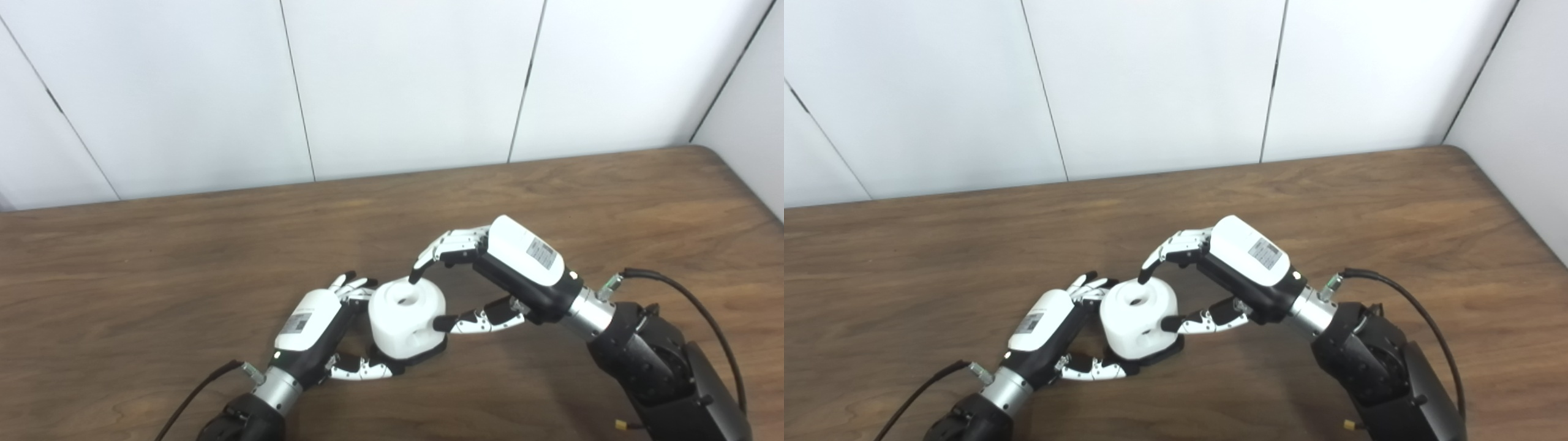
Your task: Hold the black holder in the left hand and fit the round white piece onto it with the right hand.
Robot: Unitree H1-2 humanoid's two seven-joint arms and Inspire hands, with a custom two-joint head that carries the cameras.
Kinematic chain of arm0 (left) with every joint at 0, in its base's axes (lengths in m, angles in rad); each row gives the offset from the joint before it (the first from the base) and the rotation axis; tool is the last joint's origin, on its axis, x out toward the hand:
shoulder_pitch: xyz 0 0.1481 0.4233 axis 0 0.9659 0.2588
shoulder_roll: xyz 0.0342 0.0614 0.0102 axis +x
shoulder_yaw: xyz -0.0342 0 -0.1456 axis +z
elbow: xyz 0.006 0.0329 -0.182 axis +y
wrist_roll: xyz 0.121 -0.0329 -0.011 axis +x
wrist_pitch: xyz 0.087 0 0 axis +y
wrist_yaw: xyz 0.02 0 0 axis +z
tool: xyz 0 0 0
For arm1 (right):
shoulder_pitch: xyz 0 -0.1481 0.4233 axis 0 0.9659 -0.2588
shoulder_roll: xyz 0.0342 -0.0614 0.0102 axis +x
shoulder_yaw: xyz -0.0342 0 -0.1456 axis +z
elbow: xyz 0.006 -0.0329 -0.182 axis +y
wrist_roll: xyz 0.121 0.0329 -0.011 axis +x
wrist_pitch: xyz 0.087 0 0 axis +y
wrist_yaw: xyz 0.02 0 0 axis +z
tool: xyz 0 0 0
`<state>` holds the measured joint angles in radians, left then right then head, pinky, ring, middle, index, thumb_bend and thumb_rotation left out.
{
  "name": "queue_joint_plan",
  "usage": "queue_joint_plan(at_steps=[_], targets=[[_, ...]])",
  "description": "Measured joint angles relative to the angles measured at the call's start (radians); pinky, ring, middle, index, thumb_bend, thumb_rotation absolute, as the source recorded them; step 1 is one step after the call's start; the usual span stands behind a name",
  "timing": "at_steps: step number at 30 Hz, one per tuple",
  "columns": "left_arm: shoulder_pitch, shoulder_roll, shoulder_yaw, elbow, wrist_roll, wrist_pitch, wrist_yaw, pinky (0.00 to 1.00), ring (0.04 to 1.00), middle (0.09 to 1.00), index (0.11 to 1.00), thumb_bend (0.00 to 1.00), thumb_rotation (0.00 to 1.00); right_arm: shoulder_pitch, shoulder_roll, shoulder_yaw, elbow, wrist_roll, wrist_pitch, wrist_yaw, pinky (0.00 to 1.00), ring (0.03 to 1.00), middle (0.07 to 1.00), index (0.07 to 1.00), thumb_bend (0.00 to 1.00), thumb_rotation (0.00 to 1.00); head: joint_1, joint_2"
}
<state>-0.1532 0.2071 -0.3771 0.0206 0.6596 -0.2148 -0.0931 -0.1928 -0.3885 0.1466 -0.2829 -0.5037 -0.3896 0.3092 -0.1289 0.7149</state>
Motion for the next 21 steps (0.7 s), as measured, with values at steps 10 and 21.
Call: queue_joint_plan(at_steps=[10,21], targets=[[0.003,0.003,0.0,-0.006,0.0,-0.001,-0.002,1.0,0.902,0.761,0.484,0.52,0.07,0.0,0.0,0.0,0.0,-0.015,0.0,-0.001,0.5,0.672,0.667,0.629,0.37,0.25,-0.002,0.006],[0.003,0.003,0.0,-0.008,-0.001,0.002,-0.004,1.0,0.901,0.755,0.484,0.52,0.07,0.0,-0.004,-0.009,-0.021,-0.004,0.006,0.003,0.54,0.684,0.678,0.641,0.4,0.28,-0.003,0.006]])
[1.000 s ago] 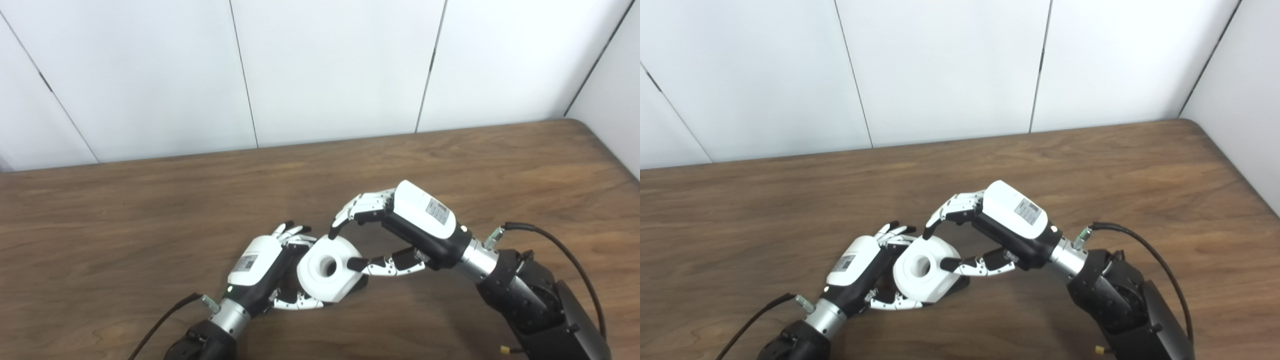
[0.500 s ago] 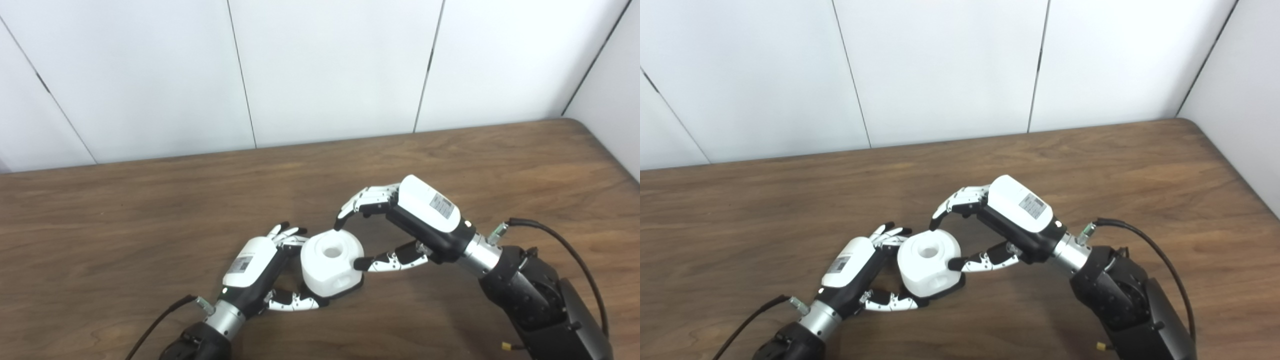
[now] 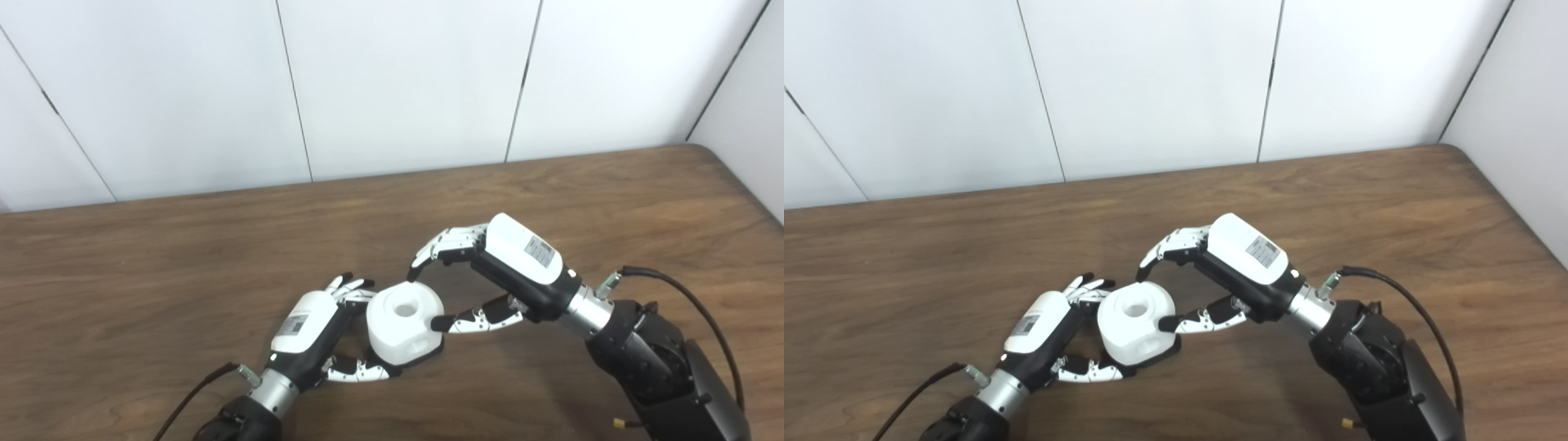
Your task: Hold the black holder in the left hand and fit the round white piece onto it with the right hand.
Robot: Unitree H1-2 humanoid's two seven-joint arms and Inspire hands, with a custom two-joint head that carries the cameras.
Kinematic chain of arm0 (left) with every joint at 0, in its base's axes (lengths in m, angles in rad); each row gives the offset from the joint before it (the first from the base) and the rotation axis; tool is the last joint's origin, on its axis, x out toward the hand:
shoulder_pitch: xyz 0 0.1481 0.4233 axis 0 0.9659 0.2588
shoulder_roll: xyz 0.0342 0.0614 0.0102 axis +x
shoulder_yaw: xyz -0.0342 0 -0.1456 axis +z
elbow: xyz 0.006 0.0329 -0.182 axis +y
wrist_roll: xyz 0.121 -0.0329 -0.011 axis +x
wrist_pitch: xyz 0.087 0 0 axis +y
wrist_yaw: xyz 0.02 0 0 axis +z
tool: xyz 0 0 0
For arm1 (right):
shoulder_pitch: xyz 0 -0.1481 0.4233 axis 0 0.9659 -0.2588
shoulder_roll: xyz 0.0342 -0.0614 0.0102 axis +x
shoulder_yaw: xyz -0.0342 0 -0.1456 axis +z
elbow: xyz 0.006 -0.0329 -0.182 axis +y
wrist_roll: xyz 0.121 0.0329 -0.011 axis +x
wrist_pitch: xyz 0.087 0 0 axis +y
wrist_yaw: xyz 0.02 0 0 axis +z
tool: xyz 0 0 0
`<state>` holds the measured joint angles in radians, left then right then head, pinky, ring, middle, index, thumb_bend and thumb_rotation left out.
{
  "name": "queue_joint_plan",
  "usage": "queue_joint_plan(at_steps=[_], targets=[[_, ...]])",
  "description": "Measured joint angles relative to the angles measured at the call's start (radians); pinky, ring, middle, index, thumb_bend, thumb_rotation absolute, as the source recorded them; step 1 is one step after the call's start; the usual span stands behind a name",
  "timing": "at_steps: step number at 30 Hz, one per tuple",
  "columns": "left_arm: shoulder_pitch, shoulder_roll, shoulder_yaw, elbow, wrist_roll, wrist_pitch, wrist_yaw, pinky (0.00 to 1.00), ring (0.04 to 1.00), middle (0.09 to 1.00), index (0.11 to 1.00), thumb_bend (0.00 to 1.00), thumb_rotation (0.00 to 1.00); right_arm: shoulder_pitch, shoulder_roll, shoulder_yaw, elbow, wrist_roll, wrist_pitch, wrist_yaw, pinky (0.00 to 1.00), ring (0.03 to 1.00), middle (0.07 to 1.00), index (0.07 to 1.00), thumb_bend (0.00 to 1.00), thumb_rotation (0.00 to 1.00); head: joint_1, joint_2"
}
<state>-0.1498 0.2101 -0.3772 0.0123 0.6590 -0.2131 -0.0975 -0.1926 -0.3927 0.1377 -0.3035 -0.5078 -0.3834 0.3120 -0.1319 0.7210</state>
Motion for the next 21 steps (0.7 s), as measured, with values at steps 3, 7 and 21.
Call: queue_joint_plan(at_steps=[3,7,21], targets=[[0.0,0.0,0.001,0.0,-0.003,0.0,0.0,1.0,0.9,0.755,0.484,0.52,0.06,0.007,-0.015,-0.019,-0.004,0.015,0.025,0.003,0.56,0.701,0.693,0.657,0.44,0.27,-0.002,0.002],[0.0,0.0,0.005,0.0,-0.001,0.001,0.0,1.0,0.895,0.754,0.484,0.52,0.06,0.034,-0.033,-0.043,-0.005,0.034,0.049,0.005,0.59,0.729,0.733,0.692,0.49,0.29,0.0,0.0],[0.0,0.002,0.015,0.0,0.0,0.001,0.0,1.0,0.897,0.757,0.484,0.52,0.06,0.109,-0.011,-0.206,0.0,0.198,0.311,-0.023,0.81,0.896,0.914,0.912,0.57,0.89,-0.014,-0.005]])
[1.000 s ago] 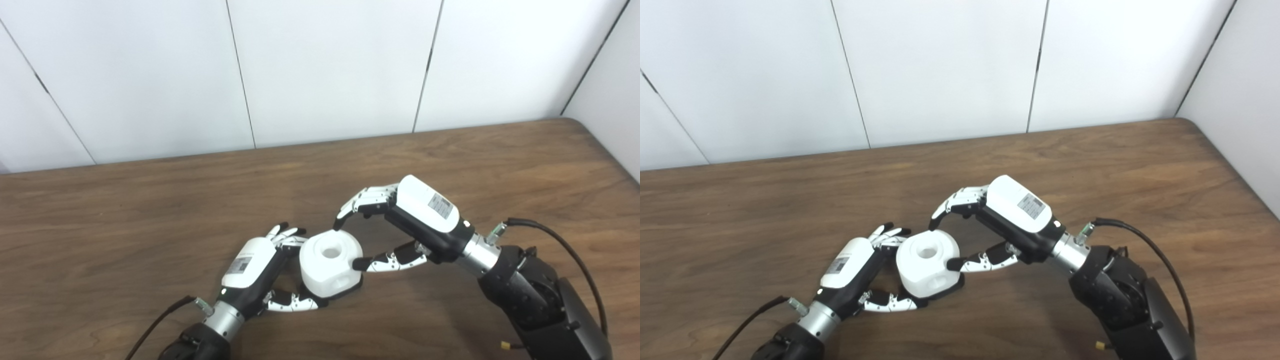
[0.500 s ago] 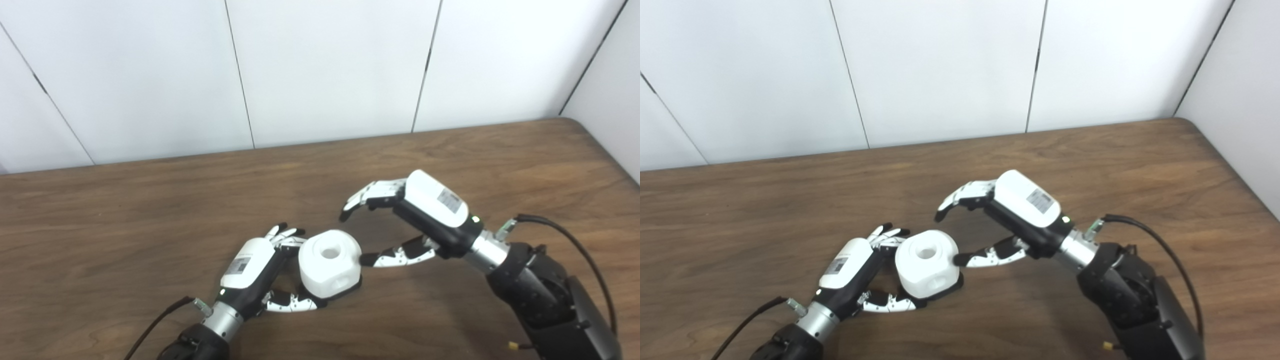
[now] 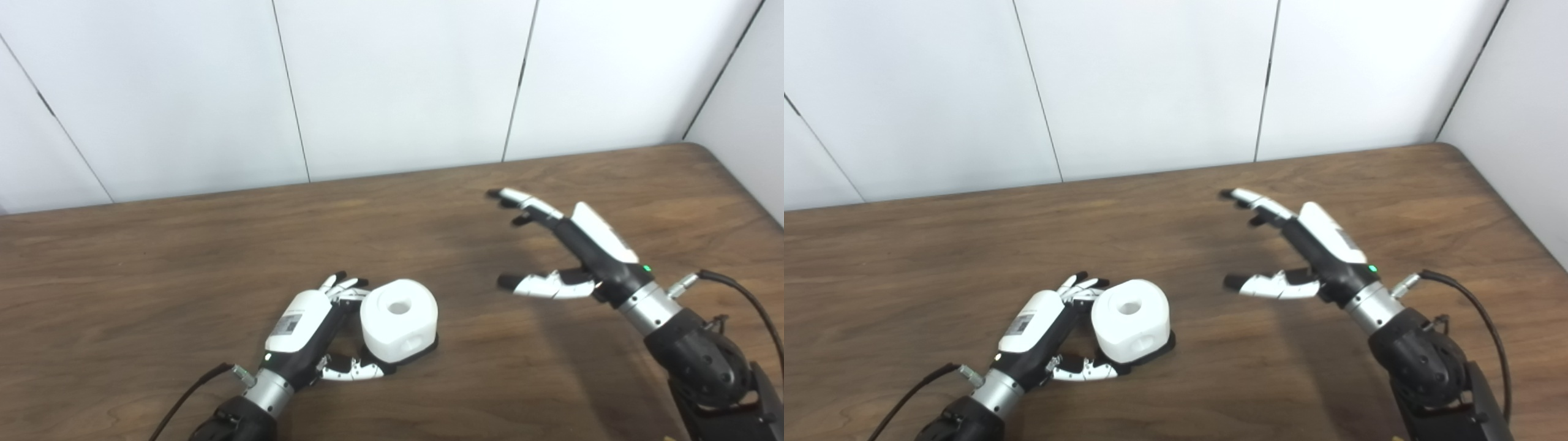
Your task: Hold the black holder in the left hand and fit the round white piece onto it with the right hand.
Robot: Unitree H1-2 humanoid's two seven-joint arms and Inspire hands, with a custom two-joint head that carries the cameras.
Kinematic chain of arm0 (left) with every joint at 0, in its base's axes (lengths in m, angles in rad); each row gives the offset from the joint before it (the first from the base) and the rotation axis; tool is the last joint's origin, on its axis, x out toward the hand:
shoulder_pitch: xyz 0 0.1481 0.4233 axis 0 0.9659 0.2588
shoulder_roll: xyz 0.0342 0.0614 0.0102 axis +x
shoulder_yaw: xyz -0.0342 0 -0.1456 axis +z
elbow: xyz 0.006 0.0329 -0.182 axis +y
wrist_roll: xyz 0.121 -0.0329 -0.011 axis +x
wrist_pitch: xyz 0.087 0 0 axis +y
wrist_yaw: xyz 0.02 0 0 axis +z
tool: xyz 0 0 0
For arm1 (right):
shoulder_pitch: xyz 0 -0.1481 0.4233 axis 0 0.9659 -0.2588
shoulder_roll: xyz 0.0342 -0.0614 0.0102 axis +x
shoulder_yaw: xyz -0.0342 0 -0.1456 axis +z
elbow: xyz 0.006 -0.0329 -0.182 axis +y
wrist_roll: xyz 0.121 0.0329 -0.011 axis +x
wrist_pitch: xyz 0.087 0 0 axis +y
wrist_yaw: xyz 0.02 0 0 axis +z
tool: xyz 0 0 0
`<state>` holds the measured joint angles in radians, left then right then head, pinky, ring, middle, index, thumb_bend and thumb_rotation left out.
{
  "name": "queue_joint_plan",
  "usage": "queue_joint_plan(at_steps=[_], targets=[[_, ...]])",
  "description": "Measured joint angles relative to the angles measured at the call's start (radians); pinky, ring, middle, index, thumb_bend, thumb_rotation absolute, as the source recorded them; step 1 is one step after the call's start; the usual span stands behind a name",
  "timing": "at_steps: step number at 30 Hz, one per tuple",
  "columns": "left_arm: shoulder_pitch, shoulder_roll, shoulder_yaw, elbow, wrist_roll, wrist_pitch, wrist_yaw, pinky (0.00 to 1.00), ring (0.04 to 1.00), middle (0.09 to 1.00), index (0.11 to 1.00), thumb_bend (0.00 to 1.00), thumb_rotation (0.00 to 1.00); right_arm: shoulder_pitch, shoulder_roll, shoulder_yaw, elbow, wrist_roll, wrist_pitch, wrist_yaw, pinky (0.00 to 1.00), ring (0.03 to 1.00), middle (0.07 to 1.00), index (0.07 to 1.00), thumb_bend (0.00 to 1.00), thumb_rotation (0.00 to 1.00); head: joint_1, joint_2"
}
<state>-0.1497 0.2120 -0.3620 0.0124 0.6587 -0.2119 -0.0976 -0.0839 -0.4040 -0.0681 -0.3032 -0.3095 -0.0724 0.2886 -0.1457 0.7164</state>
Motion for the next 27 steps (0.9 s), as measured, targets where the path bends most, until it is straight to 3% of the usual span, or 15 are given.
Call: queue_joint_plan(at_steps=[1,4,6,9,15,18,22,27], targets=[[0.0,0.0,0.001,0.0,-0.001,0.0,0.0,1.0,0.896,0.757,0.484,0.52,0.06,0.005,0.005,-0.004,0.0,0.005,0.016,-0.006,0.81,0.895,0.913,0.911,0.57,0.91,-0.002,0.0],[0.0,0.001,0.004,0.0,-0.002,-0.001,0.0,1.0,0.895,0.757,0.484,0.52,0.06,0.02,0.02,-0.018,0.013,0.016,0.029,-0.032,0.81,0.887,0.902,0.903,0.43,0.99,-0.009,-0.003],[0.0,0.005,0.006,0.001,-0.002,-0.002,0.0,1.0,0.895,0.756,0.484,0.52,0.06,0.023,0.045,-0.036,0.035,0.037,0.027,-0.061,0.81,0.887,0.899,0.897,0.28,0.98,-0.011,-0.003],[0.0,0.007,0.008,0.001,-0.002,-0.002,0.0,1.0,0.9,0.757,0.484,0.52,0.06,0.032,0.074,-0.05,0.053,0.079,0.032,-0.084,0.81,0.893,0.903,0.899,0.2,0.93,-0.008,-0.002],[0.0,0.011,0.014,0.001,-0.007,-0.003,-0.006,1.0,0.899,0.757,0.485,0.52,0.06,0.043,0.098,-0.055,0.06,0.15,0.072,-0.099,0.8,0.894,0.914,0.902,0.19,0.82,-0.006,-0.003],[0.0,0.012,0.016,0.001,-0.006,-0.004,-0.006,1.0,0.894,0.754,0.484,0.52,0.06,0.056,0.133,-0.062,0.042,0.205,0.143,-0.109,0.8,0.904,0.918,0.909,0.2,0.79,-0.009,-0.005],[-0.002,0.012,0.016,0.007,-0.002,-0.008,0.003,1.0,0.888,0.75,0.484,0.52,0.06,0.063,0.186,-0.064,0.007,0.26,0.238,-0.126,0.81,0.912,0.927,0.929,0.21,0.81,-0.006,-0.008],[-0.005,0.012,0.021,0.02,-0.004,-0.012,0.013,1.0,0.886,0.753,0.484,0.52,0.06,0.064,0.204,-0.069,-0.005,0.319,0.302,-0.129,0.83,0.911,0.935,0.935,0.24,0.84,0.002,-0.014]])
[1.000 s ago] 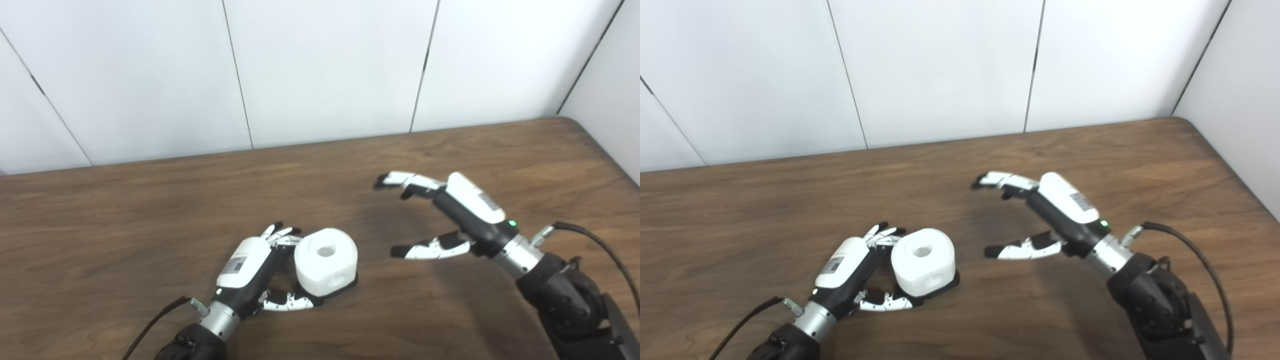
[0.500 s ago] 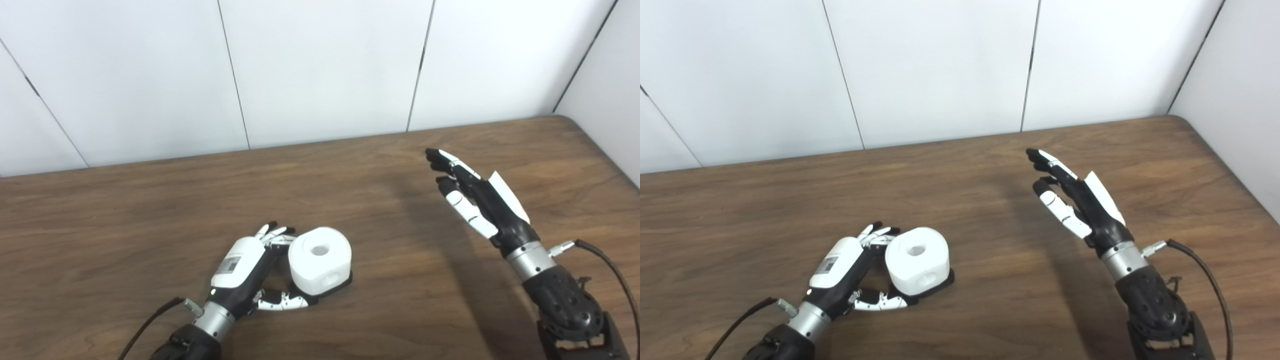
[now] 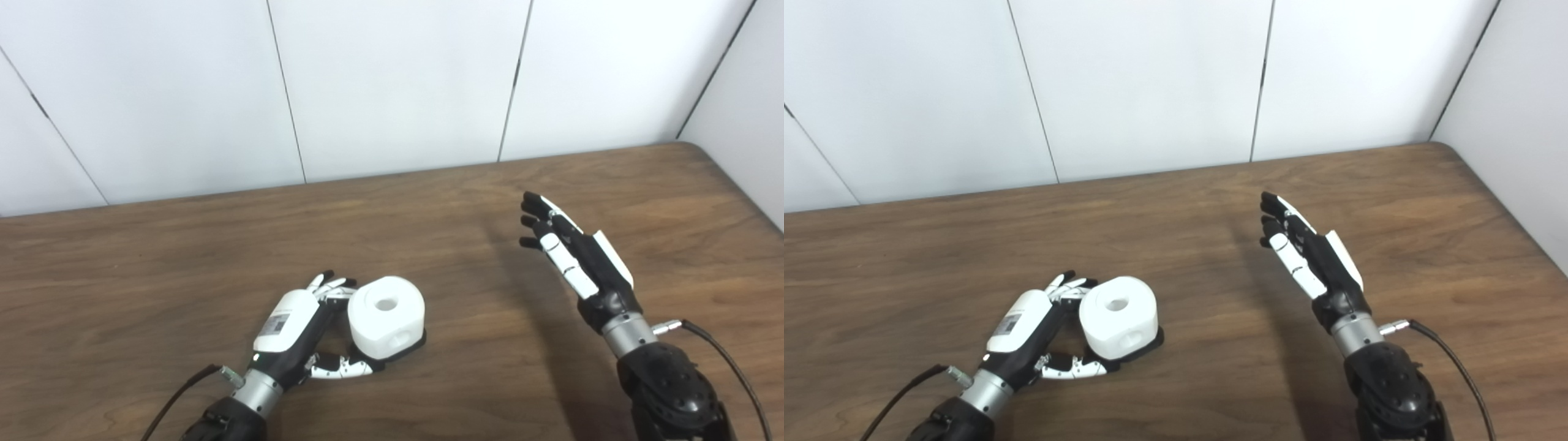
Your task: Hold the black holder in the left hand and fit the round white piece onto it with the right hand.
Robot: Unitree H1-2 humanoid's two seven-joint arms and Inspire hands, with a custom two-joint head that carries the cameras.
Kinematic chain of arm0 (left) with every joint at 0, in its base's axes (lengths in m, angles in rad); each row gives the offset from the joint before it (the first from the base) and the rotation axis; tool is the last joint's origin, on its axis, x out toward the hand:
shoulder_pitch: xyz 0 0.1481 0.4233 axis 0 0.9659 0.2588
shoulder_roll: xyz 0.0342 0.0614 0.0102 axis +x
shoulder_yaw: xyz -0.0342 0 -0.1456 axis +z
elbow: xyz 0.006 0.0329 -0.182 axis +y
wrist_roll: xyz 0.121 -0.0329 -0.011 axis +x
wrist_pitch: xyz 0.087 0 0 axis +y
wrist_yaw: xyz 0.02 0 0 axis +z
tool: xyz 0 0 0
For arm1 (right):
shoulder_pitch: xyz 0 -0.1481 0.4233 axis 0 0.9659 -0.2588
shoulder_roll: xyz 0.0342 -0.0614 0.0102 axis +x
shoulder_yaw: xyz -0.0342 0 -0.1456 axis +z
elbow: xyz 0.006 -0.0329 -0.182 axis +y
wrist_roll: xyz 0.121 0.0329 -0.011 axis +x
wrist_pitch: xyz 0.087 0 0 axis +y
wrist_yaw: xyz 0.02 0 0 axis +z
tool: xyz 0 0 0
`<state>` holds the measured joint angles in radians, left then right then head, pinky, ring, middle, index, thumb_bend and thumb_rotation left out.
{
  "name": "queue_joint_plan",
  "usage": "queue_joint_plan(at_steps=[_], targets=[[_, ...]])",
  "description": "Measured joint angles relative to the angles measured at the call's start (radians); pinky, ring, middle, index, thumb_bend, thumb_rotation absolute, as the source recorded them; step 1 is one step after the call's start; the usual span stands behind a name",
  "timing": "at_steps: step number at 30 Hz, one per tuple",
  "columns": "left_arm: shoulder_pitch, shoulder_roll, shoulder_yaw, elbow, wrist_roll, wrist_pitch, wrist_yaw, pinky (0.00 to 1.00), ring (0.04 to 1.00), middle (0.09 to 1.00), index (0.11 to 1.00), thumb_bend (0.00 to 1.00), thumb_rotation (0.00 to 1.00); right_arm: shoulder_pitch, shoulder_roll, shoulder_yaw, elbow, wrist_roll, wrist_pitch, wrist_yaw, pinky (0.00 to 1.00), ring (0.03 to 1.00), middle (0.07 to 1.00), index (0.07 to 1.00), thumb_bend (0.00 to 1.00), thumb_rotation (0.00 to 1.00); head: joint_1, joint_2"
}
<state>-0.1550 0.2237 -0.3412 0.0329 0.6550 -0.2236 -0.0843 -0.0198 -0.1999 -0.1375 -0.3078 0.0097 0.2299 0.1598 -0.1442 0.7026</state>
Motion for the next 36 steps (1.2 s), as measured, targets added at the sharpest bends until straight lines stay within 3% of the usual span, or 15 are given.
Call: queue_joint_plan(at_steps=[9,19,34,35,36], targets=[[-0.004,-0.001,0.003,0.018,-0.002,-0.02,0.012,1.0,0.884,0.752,0.484,0.52,0.06,0.004,0.042,-0.02,0.03,0.101,0.035,-0.022,0.89,0.939,0.954,0.953,0.23,0.85,0.006,-0.005],[-0.006,-0.001,0.003,0.02,-0.003,-0.02,0.011,1.0,0.879,0.755,0.485,0.52,0.06,0.011,0.076,-0.026,0.045,0.129,0.041,-0.058,0.86,0.929,0.943,0.941,0.2,0.81,0.02,-0.005],[-0.033,0.022,-0.007,0.025,0.002,-0.002,-0.024,0.98,0.864,0.785,0.493,0.52,0.08,-0.001,0.075,-0.03,0.043,0.14,0.048,-0.085,0.85,0.916,0.932,0.928,0.22,0.76,0.026,-0.003],[-0.036,0.025,-0.01,0.025,0.003,0.003,-0.027,0.97,0.866,0.79,0.554,0.8,0.17,-0.003,0.075,-0.032,0.043,0.142,0.049,-0.087,0.85,0.91,0.927,0.923,0.22,0.75,0.026,-0.003],[-0.04,0.028,-0.013,0.024,0.004,0.008,-0.033,0.97,0.87,0.798,0.584,0.9,0.21,-0.004,0.075,-0.034,0.042,0.144,0.053,-0.089,0.84,0.906,0.923,0.92,0.23,0.75,0.026,-0.003]])
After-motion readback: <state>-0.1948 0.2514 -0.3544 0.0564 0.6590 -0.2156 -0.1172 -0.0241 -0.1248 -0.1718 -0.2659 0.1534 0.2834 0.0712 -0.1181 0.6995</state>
